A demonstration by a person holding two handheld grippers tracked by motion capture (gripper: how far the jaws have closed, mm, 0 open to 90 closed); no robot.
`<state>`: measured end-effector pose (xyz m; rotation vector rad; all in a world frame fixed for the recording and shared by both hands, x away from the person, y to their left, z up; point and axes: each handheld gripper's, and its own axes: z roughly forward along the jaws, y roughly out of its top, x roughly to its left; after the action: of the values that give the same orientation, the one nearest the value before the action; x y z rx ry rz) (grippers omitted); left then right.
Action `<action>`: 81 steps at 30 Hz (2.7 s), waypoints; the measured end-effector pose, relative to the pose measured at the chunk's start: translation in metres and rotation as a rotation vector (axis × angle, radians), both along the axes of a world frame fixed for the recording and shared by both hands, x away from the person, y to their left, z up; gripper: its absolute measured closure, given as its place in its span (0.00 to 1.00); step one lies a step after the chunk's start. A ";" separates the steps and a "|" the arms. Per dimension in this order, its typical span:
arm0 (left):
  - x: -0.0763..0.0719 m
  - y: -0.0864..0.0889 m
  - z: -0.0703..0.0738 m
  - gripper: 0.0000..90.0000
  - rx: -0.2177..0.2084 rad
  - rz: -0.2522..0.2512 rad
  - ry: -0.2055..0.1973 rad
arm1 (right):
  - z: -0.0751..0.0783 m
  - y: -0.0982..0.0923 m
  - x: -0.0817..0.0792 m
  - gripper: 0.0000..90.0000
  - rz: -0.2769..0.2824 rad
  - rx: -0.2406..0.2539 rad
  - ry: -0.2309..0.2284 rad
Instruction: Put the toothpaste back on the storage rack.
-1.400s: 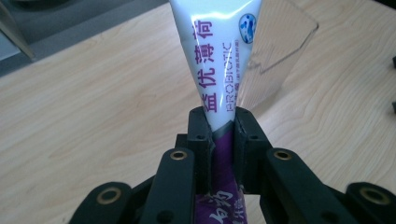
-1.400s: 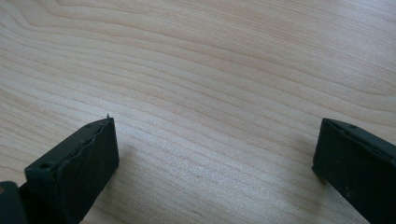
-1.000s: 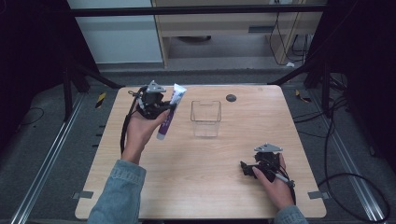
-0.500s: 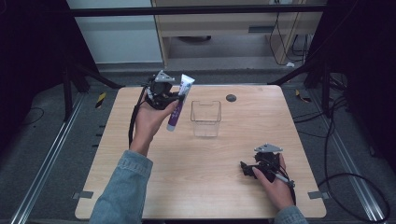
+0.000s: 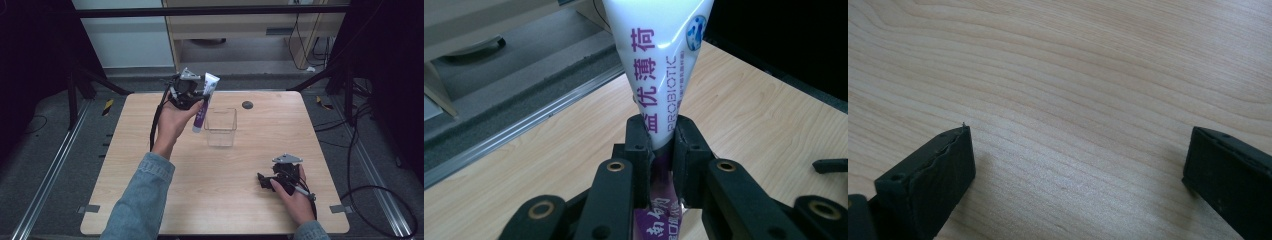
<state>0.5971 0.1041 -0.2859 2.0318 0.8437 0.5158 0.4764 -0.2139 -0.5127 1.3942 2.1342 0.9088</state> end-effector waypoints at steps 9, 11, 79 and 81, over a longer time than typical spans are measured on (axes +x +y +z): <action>-0.001 -0.021 0.014 0.88 0.019 -0.031 -0.037 | 0.000 0.000 0.000 0.00 0.003 -0.001 -0.003; 0.002 -0.024 0.013 0.88 0.011 -0.033 -0.030 | 0.000 0.000 0.000 0.00 0.004 0.000 -0.003; 0.047 -0.044 -0.037 0.88 -0.048 -0.028 -0.035 | 0.000 -0.001 0.002 0.00 0.016 -0.004 -0.002; 0.046 -0.043 -0.041 0.88 -0.046 -0.028 -0.030 | 0.000 -0.001 0.001 0.00 0.016 -0.001 0.000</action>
<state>0.6429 0.0614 -0.3265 1.9866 0.8009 0.5062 0.4778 -0.2146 -0.5127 1.3782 2.1483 0.9140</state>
